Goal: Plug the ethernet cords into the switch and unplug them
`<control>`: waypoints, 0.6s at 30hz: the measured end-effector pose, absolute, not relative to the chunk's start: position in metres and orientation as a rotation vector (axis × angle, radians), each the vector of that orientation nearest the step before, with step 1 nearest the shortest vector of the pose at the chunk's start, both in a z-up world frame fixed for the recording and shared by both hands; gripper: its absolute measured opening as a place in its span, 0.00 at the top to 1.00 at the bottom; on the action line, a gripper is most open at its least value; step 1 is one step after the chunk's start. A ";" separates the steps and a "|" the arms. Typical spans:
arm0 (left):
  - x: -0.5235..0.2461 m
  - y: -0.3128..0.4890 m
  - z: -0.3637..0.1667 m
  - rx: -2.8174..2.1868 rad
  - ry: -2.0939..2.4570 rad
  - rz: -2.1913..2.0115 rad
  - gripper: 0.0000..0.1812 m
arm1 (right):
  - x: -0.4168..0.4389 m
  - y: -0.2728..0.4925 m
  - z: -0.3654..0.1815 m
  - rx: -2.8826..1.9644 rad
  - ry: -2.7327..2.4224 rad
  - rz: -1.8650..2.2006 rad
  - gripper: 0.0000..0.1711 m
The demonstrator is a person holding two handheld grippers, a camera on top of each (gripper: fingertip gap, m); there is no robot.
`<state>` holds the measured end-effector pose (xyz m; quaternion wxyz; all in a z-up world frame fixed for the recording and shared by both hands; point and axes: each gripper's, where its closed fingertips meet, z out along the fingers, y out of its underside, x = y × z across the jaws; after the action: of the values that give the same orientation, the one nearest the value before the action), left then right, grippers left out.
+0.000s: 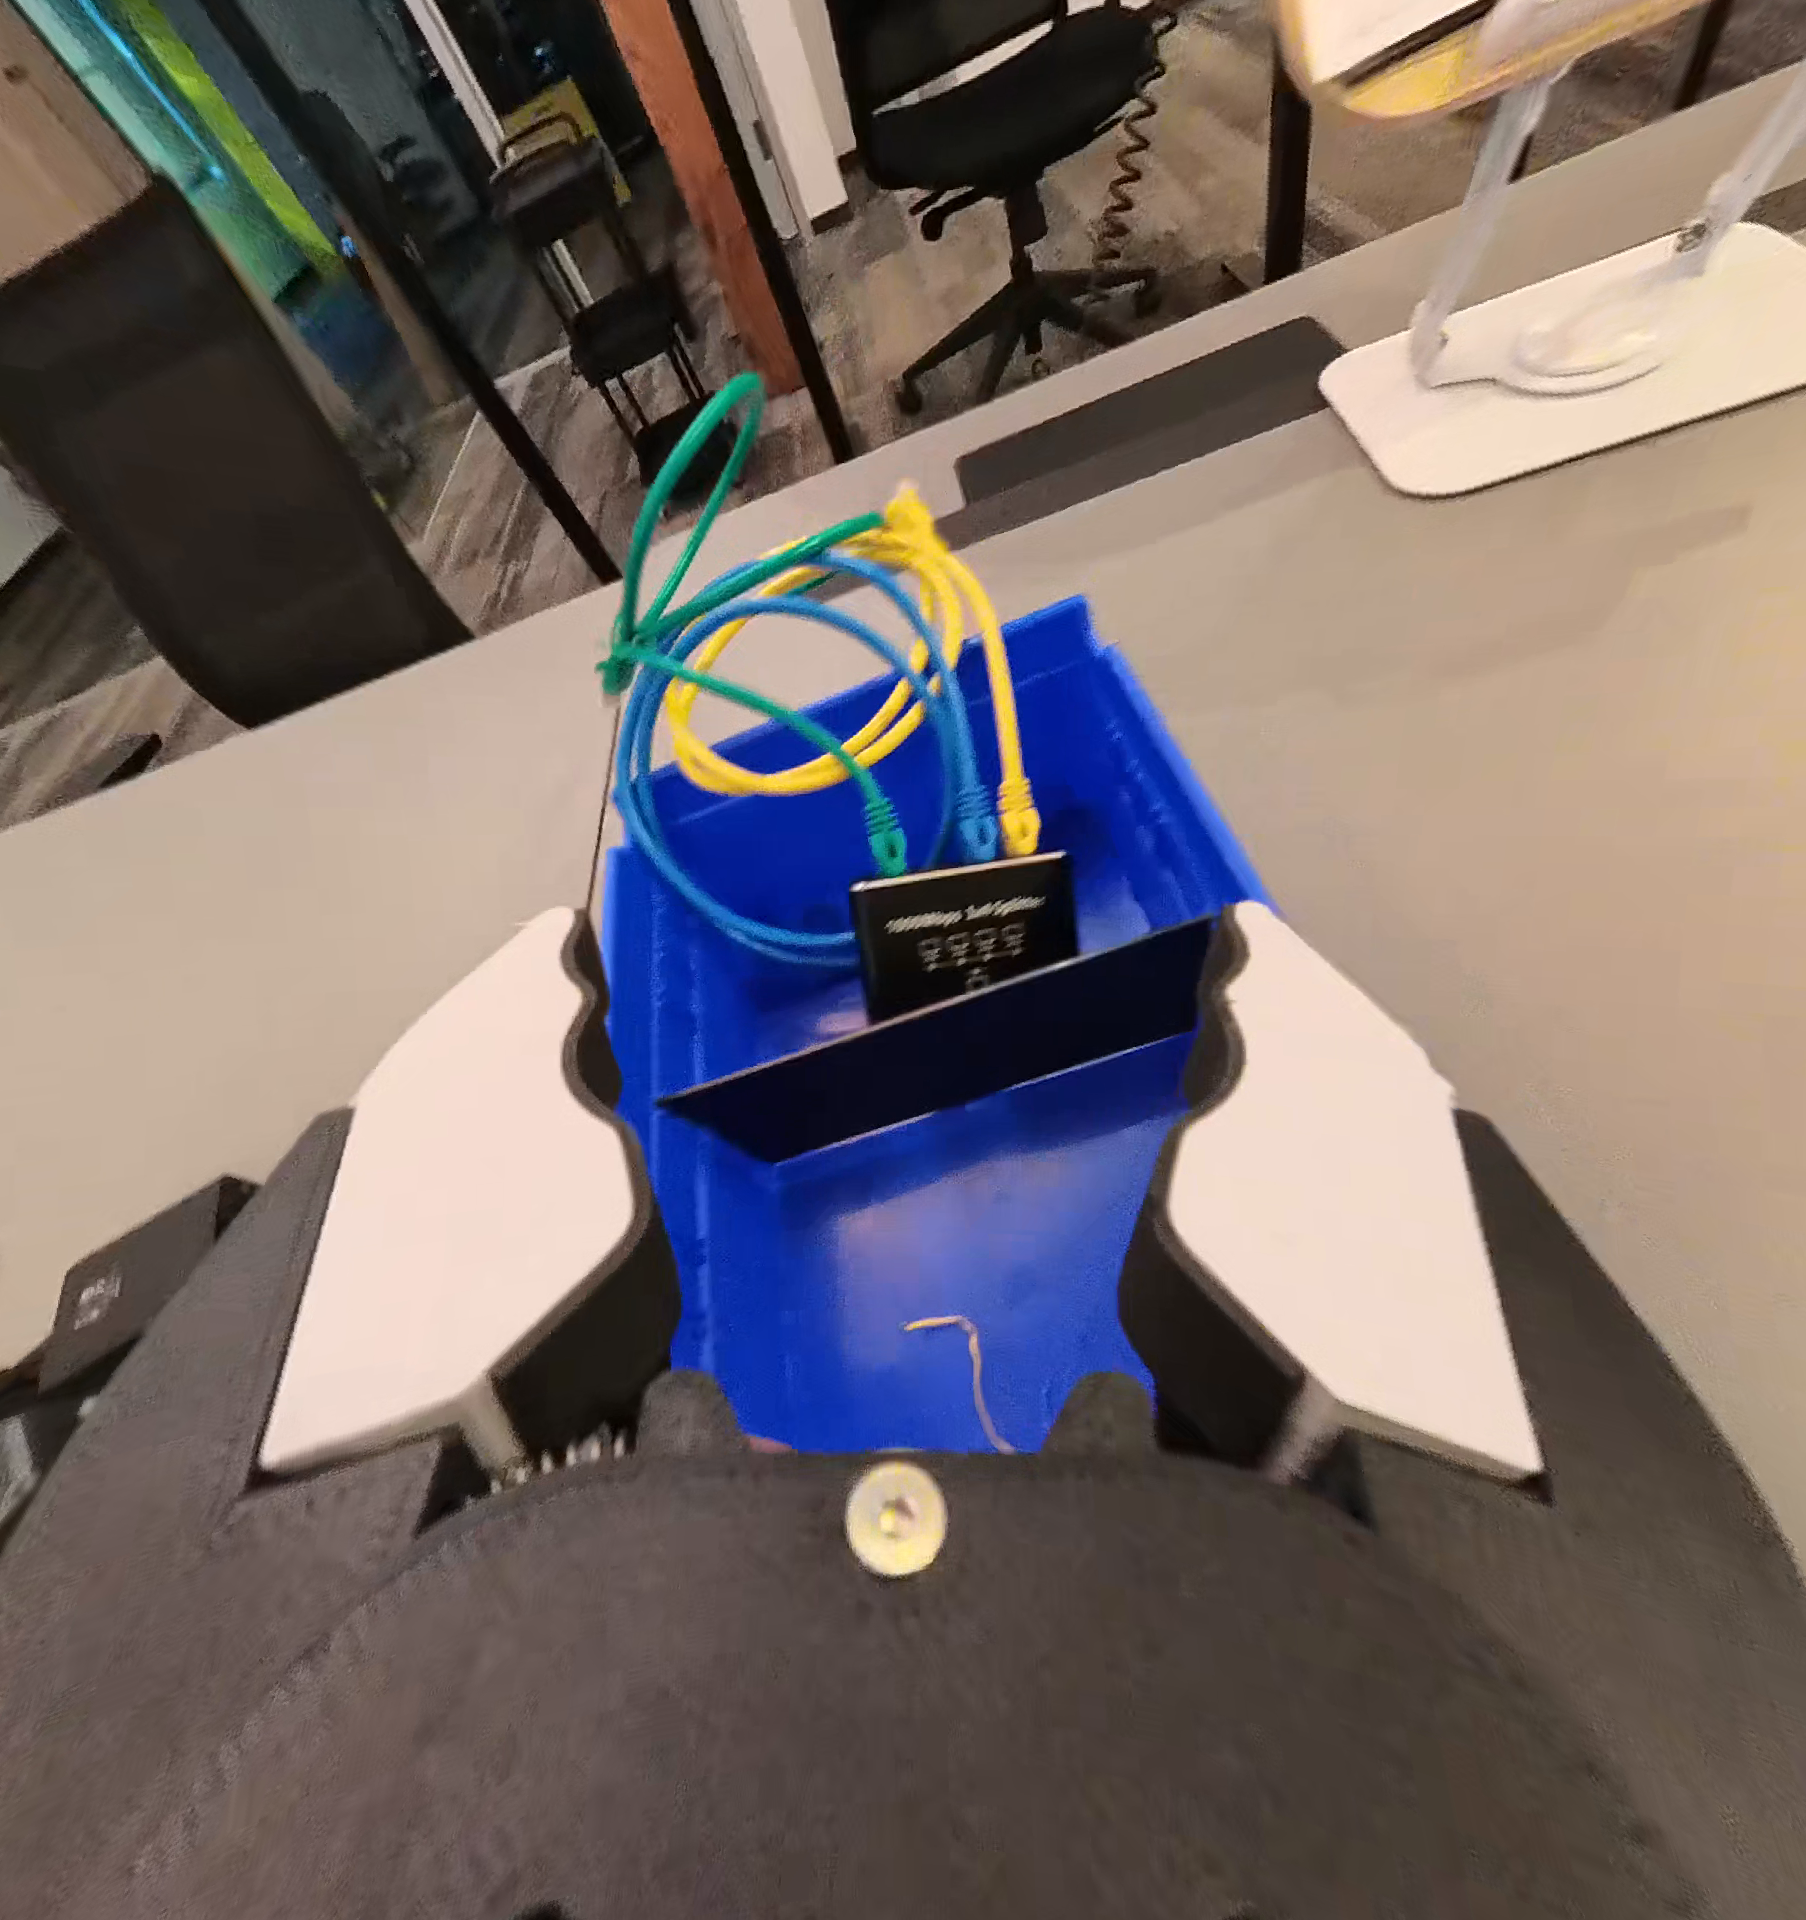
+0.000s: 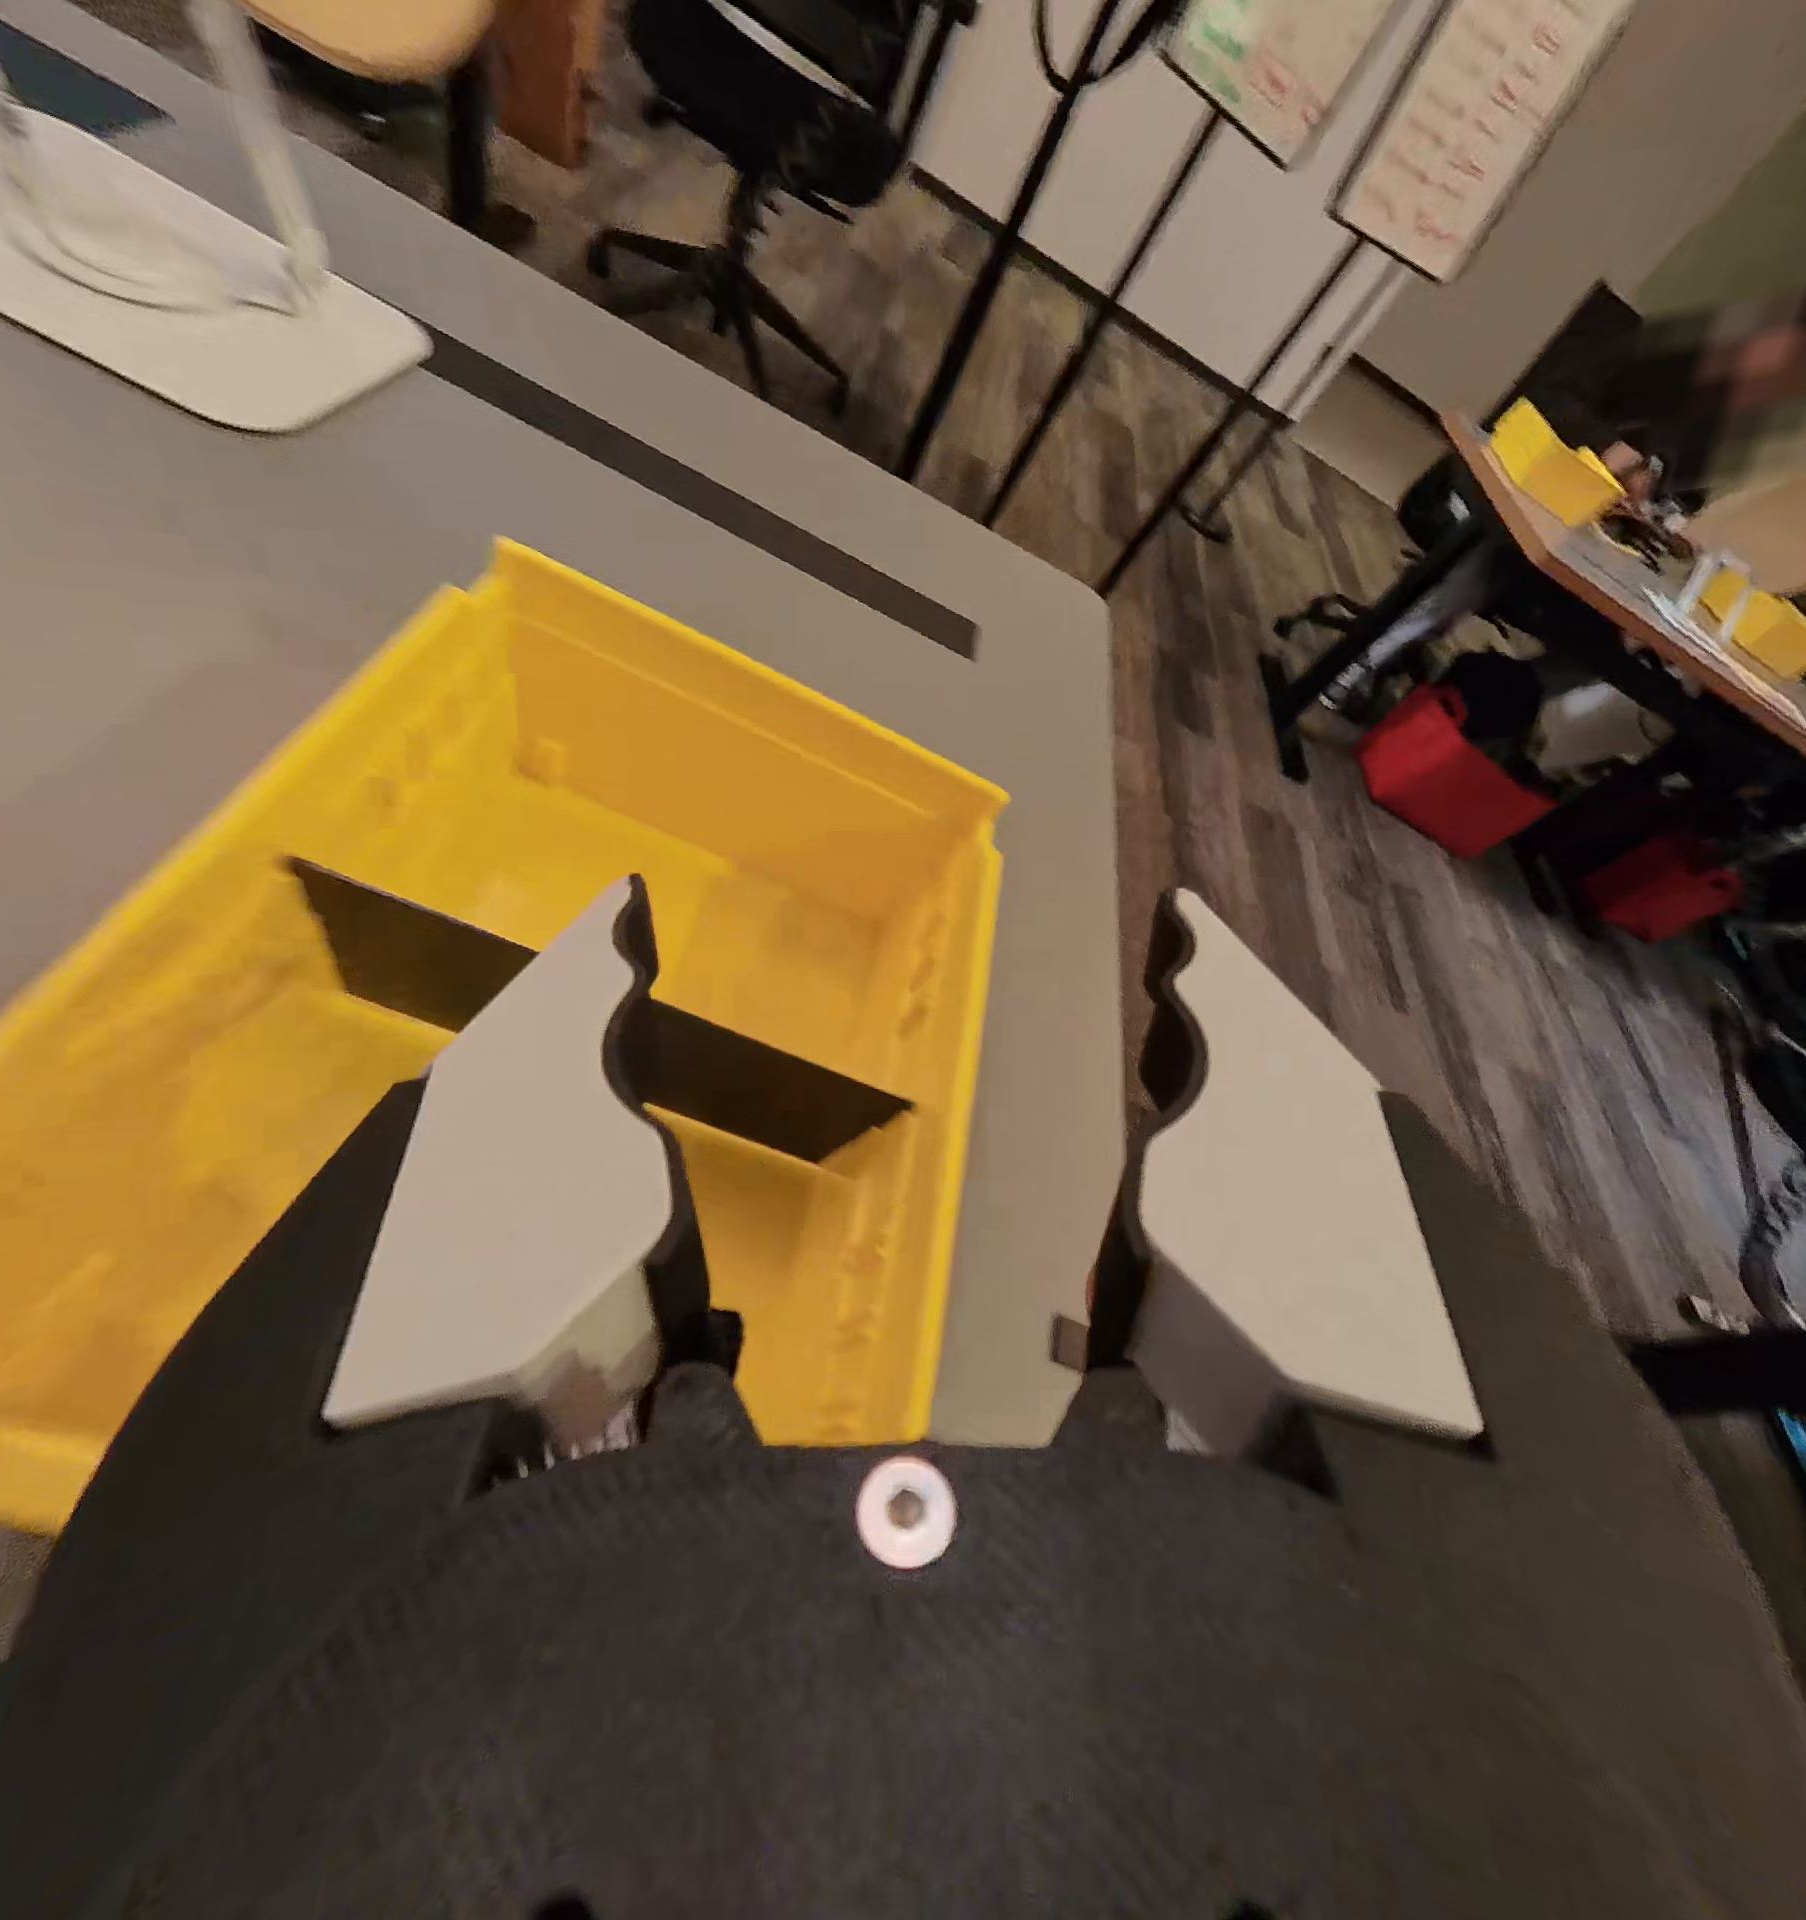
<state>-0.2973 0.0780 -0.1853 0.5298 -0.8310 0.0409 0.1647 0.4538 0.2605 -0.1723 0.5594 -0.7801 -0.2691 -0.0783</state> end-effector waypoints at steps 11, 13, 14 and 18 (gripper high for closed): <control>-0.210 0.143 -0.204 -2.013 0.241 0.467 0.37 | 0.264 0.229 -0.153 -1.669 -0.995 0.125 0.37; -0.201 0.147 -0.209 -2.018 0.269 0.461 0.37 | 0.240 0.222 -0.155 -1.655 -1.025 0.179 0.37; -0.198 0.149 -0.212 -2.020 0.276 0.453 0.37 | 0.229 0.219 -0.157 -1.651 -1.039 0.194 0.37; -0.191 0.149 -0.222 -2.024 0.294 0.442 0.37 | 0.192 0.208 -0.166 -1.643 -1.079 0.267 0.38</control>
<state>-0.1914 0.1493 -0.2220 0.5007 -0.8373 0.1216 0.1828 0.1917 0.2081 -0.1656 0.5471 -0.6934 -0.4551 0.1126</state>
